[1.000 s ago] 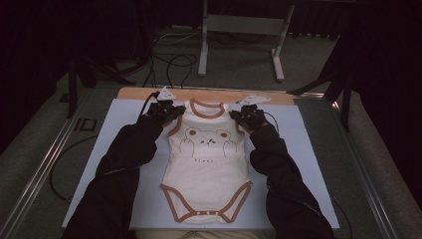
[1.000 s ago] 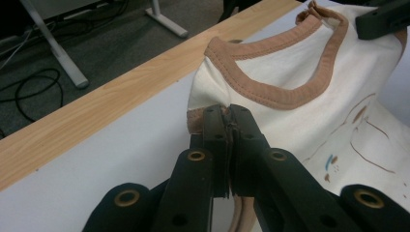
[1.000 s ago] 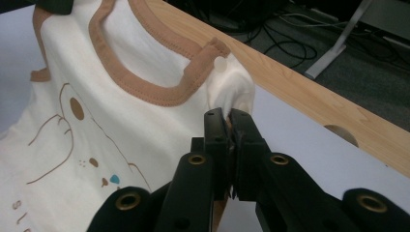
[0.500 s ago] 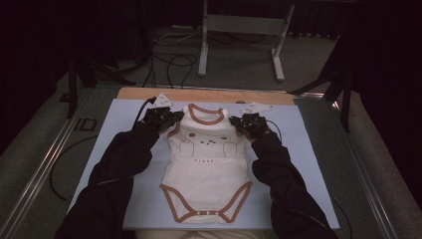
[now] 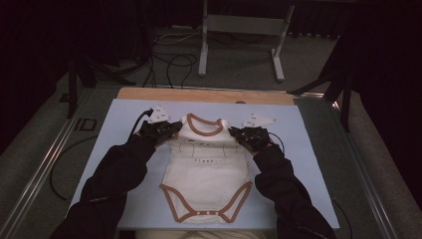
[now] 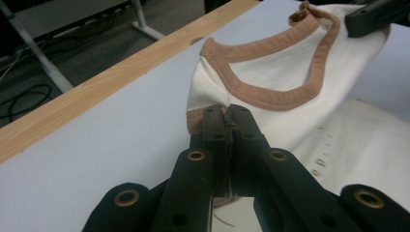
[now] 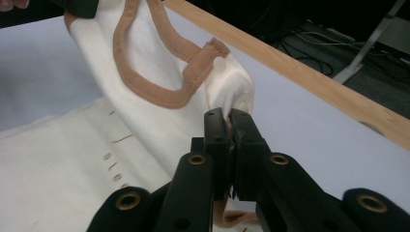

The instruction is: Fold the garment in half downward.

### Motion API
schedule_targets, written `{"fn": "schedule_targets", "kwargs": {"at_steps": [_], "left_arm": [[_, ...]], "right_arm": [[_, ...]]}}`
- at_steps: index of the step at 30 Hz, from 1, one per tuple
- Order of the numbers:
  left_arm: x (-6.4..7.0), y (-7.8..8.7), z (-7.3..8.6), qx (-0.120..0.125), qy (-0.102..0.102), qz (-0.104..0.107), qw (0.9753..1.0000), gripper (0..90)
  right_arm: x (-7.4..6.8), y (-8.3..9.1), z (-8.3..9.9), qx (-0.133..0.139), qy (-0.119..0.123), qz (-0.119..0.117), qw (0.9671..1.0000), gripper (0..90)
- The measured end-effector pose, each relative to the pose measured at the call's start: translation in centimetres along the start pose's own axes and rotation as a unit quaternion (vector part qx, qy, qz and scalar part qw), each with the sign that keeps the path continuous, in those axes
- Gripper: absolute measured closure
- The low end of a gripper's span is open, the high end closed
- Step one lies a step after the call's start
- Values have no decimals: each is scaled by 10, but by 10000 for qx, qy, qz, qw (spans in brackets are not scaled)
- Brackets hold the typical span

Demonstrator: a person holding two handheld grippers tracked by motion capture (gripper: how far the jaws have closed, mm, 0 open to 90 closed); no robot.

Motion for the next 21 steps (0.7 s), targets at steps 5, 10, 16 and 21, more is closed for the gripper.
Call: {"fn": "schedule_targets", "kwargs": {"at_steps": [5, 10, 16, 21], "left_arm": [[15, 11, 2, 46, -104, 4, 9999, 885], [29, 19, 7, 70, -175, 8, 9998, 885], [43, 29, 14, 169, -125, 2, 9998, 884], [60, 34, 22, 214, -97, 93, 9997, 884]], "right_arm": [[-11, 10, 7, 55, 11, -78, 10000, 873], [-23, 20, 17, 78, 34, -177, 9998, 872], [-34, 29, 29, 57, 64, -252, 9996, 872], [-41, 37, 41, 22, 53, -308, 9995, 872]]}}
Point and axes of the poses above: each handheld gripper's, and its own axes: y roughly backward along the jaws, z roughly out of its underside, x roughly to its right, the point moved 10 cm from there along -y, roughly forward along the jaws, and after that the axes turned 12 degrees about -y, right-handed, at the moved point
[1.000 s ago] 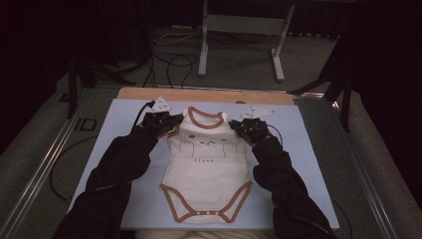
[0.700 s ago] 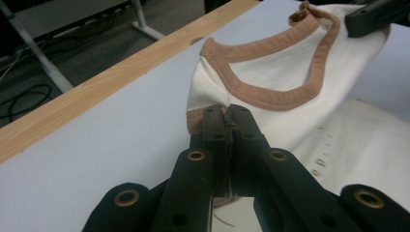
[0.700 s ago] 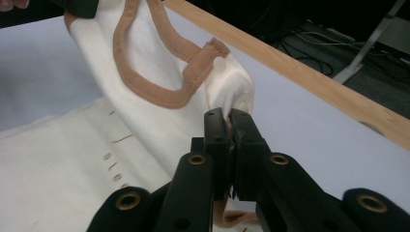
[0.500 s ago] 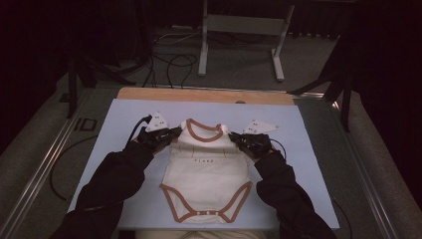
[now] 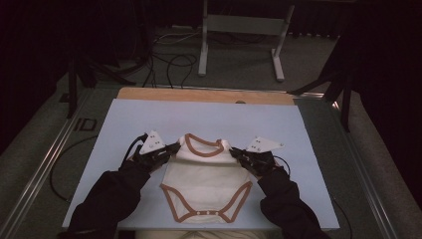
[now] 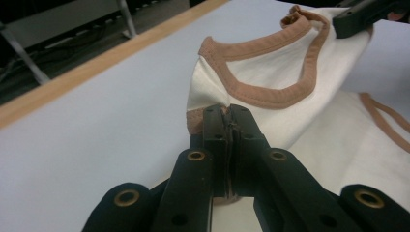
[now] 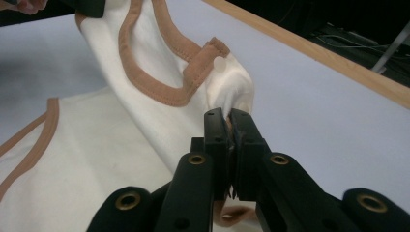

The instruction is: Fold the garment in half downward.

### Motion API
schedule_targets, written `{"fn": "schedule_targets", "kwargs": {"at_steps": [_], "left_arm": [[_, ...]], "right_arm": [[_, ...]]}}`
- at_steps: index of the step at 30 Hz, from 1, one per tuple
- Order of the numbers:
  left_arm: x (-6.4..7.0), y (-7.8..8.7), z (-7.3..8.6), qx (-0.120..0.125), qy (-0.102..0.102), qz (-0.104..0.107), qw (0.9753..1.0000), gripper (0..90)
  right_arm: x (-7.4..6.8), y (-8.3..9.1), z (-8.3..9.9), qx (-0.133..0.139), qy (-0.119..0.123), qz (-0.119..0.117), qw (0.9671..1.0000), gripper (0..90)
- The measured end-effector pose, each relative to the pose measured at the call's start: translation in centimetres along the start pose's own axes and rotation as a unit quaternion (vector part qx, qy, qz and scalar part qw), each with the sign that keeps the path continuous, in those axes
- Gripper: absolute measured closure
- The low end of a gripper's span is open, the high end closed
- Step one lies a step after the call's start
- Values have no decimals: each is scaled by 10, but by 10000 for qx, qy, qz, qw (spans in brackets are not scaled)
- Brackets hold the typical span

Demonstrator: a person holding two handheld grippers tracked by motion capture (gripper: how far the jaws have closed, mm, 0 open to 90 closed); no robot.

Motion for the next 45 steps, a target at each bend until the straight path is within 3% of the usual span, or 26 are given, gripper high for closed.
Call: {"fn": "schedule_targets", "kwargs": {"at_steps": [8, 15, 21, 22, 28, 30, 32, 35, 36, 38, 41, 45], "left_arm": [[21, 5, 9, 5, 69, 82, 9999, 883], [50, 12, 18, -25, -117, 166, 9998, 882], [56, 14, 29, -83, 38, 269, 9996, 881], [57, 14, 32, -86, 61, 255, 9996, 882], [77, 12, 52, -312, 288, 584, 9974, 878], [83, 13, 57, -276, 134, 606, 9977, 877], [89, 13, 62, -357, 206, 732, 9965, 873], [91, 13, 67, -377, 380, 788, 9954, 824], [90, 13, 68, -405, 389, 810, 9951, 756], [90, 14, 67, -355, 459, 939, 9939, 636], [86, 15, 66, -323, 497, 991, 9933, 533], [81, 10, 67, -427, 519, 1082, 9919, 466]], "right_arm": [[-14, 11, 20, -102, -74, -182, 9998, 872], [-28, 18, 43, -264, -33, -293, 9992, 871], [-32, 21, 53, -283, -140, -322, 9990, 870], [-34, 22, 55, -293, -190, -411, 9985, 869], [-43, 23, 72, -536, -149, -535, 9970, 862], [-44, 23, 80, -602, -189, -552, 9965, 861], [-48, 24, 86, -706, -172, -585, 9956, 852], [-51, 24, 96, -898, -230, -696, 9933, 713], [-50, 24, 99, -946, -213, -646, 9932, 653], [-51, 24, 100, -948, -324, -780, 9919, 510], [-50, 25, 96, -938, -413, -862, 9910, 406], [-47, 23, 90, -957, -539, -927, 9896, 379]]}}
Point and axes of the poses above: each handheld gripper's, and its own axes: y roughly backward along the jaws, z roughly out of its underside, x roughly to its right, the point moved 10 cm from there along -y, roughly forward along the jaws, and after that the axes turned 12 degrees about -y, right-handed, at the moved point
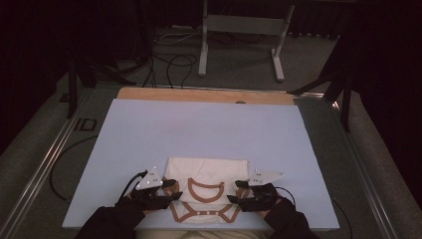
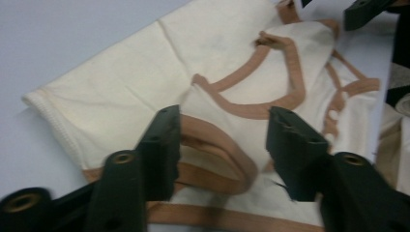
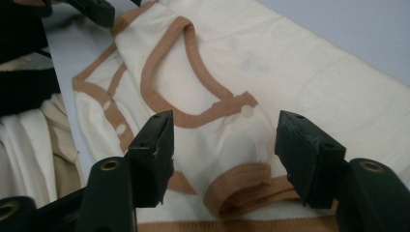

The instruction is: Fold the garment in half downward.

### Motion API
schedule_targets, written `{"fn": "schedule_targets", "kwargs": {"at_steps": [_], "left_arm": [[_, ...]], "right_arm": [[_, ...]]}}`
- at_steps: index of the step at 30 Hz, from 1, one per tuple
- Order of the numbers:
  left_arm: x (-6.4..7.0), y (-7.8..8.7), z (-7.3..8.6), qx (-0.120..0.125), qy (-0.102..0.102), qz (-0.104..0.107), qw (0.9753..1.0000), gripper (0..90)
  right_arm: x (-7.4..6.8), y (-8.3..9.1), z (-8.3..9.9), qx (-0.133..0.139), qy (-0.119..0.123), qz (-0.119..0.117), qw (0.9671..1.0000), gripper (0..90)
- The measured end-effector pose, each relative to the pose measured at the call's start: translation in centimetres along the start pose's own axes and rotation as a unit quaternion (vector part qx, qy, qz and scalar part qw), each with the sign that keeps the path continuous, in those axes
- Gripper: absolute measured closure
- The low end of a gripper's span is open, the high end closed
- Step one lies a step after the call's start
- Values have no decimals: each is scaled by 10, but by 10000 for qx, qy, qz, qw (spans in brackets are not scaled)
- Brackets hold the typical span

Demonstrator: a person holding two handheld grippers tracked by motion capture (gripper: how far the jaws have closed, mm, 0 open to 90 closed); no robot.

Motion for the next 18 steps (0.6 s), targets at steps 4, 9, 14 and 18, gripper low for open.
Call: {"fn": "schedule_targets", "kwargs": {"at_steps": [4, 9, 14, 18], "left_arm": [[-10, -4, -3, -58, -34, -63, 10000, 446], [-18, -12, -12, -51, -59, 50, 10000, 463], [-23, -20, -12, -239, 38, 290, 9993, 529], [-27, -24, -6, -393, 149, 405, 9983, 584]], "right_arm": [[8, -2, -6, -26, 1, 51, 10000, 410], [17, -6, -15, -61, 1, 88, 9999, 486], [24, -14, -15, -298, -36, 67, 9995, 545], [30, -23, -10, -455, -129, 96, 9988, 598]]}}
Point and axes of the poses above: each handheld gripper's, and its own axes: y roughly backward along the jaws, z roughly out of its underside, x roughly to its right, the point moved 10 cm from there along -y, roughly forward along the jaws, and after that the axes turned 12 degrees about -y, right-handed, at the moved point
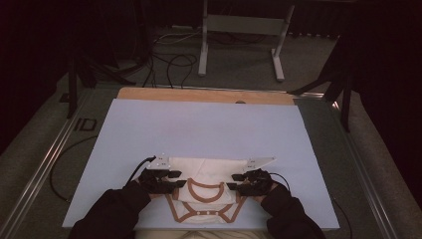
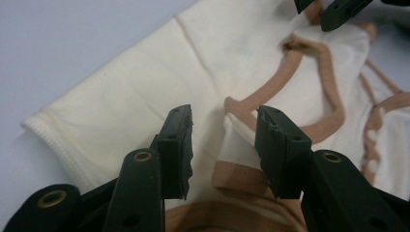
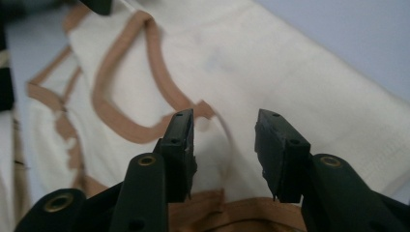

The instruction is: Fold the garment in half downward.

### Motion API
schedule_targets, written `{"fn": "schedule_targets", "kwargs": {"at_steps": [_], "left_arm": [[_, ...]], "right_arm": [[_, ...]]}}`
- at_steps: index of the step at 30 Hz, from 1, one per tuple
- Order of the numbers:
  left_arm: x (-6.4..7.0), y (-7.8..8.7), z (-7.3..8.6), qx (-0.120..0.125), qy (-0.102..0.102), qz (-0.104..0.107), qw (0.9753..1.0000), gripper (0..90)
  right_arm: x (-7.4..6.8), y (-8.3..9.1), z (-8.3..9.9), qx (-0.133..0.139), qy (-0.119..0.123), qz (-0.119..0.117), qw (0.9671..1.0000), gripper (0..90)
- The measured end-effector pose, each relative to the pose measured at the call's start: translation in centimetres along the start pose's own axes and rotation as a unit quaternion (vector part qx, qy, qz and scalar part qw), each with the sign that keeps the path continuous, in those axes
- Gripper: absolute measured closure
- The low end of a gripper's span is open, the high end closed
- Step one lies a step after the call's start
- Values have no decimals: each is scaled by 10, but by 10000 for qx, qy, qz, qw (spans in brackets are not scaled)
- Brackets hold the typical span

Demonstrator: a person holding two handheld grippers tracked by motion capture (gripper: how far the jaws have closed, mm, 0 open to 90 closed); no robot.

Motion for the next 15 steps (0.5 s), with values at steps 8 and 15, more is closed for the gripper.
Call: {"fn": "schedule_targets", "kwargs": {"at_steps": [8, 15], "left_arm": [[7, -7, 10, -236, 98, 343, 9991, 687], [9, -8, 13, -380, 97, 435, 9983, 799]], "right_arm": [[0, -7, 7, -186, -28, -148, 9997, 664], [-4, -13, 13, -422, 18, -167, 9990, 801]]}}
Point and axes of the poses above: each handheld gripper's, and its own axes: y roughly backward along the jaws, z roughly out of its underside, x roughly to its right, the point moved 10 cm from there along -y, roughly forward along the jaws, and after that the axes turned 12 degrees about -y, right-handed, at the moved point
